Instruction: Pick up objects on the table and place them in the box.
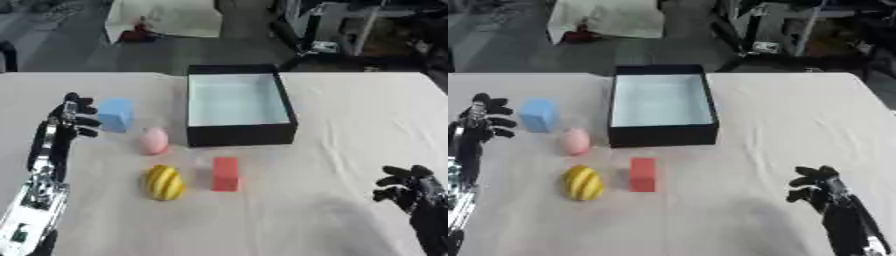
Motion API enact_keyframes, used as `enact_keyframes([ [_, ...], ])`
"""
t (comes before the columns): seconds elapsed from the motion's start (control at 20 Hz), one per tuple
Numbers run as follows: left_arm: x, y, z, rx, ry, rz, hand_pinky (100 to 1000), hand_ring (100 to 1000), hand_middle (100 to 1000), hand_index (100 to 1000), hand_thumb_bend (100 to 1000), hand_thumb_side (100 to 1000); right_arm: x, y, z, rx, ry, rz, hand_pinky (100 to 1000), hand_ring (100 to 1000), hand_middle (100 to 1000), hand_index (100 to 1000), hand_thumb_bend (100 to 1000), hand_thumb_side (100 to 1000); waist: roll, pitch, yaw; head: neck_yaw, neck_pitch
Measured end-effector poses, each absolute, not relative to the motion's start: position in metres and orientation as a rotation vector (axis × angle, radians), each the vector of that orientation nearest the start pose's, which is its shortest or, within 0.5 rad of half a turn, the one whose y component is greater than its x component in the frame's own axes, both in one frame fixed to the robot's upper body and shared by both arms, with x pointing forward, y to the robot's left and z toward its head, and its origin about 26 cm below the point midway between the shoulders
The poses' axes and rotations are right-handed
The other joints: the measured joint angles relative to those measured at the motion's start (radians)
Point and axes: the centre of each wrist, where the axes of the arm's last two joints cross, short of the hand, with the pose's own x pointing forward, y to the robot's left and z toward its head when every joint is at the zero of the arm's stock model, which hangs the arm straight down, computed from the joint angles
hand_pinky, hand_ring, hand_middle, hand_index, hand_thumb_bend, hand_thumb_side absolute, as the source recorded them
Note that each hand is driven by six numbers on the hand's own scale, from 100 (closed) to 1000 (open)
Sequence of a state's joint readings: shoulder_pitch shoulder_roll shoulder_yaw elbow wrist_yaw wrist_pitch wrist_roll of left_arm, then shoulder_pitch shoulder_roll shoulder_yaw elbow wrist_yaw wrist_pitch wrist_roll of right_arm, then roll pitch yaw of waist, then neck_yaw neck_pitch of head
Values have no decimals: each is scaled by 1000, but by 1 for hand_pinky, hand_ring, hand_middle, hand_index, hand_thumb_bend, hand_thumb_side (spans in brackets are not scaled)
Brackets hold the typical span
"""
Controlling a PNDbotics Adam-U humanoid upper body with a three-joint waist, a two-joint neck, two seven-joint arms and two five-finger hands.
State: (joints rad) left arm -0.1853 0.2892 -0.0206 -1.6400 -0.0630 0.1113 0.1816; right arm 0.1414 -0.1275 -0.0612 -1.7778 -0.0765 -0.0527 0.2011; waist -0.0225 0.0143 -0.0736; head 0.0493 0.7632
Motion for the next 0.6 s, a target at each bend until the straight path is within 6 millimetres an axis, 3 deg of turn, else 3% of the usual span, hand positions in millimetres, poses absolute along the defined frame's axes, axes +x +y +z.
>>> enact_keyframes([
  [0.4,324,285,79,395,-1734,-176,554,578,609,765,100,980,240,-293,18,30,-1701,159,739,511,571,758,100,1000,0,1,-3,15,0],
  [0.6,336,282,100,427,-1778,-268,574,588,620,782,100,894,240,-293,18,31,-1702,161,739,512,573,760,100,1000,0,1,-8,20,0],
])
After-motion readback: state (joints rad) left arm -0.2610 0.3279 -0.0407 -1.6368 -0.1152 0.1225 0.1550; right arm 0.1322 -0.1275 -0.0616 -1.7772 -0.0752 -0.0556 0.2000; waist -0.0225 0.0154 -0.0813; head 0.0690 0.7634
